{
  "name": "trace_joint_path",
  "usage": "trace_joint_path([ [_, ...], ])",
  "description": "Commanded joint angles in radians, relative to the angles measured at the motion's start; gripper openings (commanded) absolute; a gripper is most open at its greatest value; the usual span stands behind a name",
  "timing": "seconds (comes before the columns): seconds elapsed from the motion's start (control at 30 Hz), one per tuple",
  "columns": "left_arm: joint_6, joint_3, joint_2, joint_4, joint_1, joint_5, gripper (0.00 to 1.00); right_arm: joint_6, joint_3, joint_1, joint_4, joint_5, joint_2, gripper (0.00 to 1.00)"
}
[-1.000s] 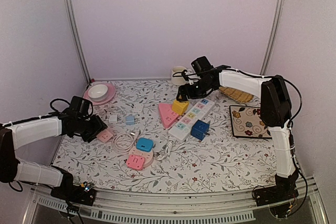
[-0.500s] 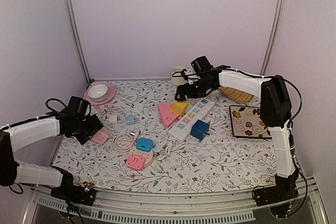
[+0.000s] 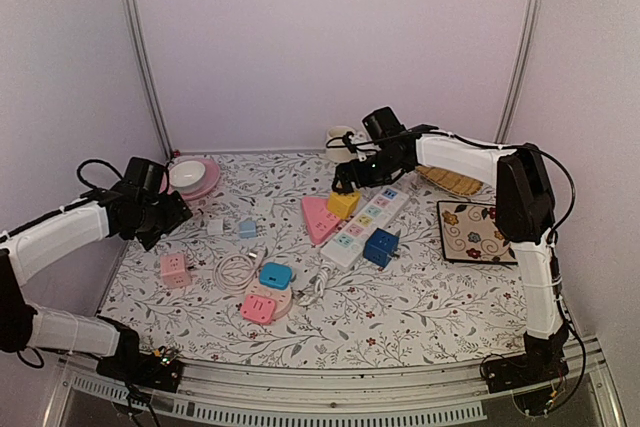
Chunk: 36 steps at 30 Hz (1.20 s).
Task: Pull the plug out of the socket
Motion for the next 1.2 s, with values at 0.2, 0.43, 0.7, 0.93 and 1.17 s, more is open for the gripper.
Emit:
trace_joint_path([
  [0.2, 0.213, 0.272, 0.208, 0.076, -0.126, 0.1, 0.91, -0.033, 0.012, 0.027, 0.02, 0.021, -0.027, 0.97],
  [0.43, 0.264, 0.42, 0.403, 0.151, -0.18, 0.362, 0.91, -0.062, -0.004, 0.056, 0.018, 0.049, -0.015, 0.96],
  [0.7, 0.286, 0.537, 0.607, 0.202, -0.226, 0.595, 0.91, -0.091, -0.018, 0.062, 0.019, 0.091, 0.022, 0.92],
  [0.93, 0.296, 0.607, 0.701, 0.177, -0.255, 0.644, 0.9, -0.121, -0.014, 0.069, -0.004, 0.181, 0.046, 0.91],
  [1.17, 0.298, 0.599, 0.714, 0.166, -0.26, 0.644, 0.9, -0.186, -0.012, 0.07, -0.013, 0.22, 0.061, 0.9],
])
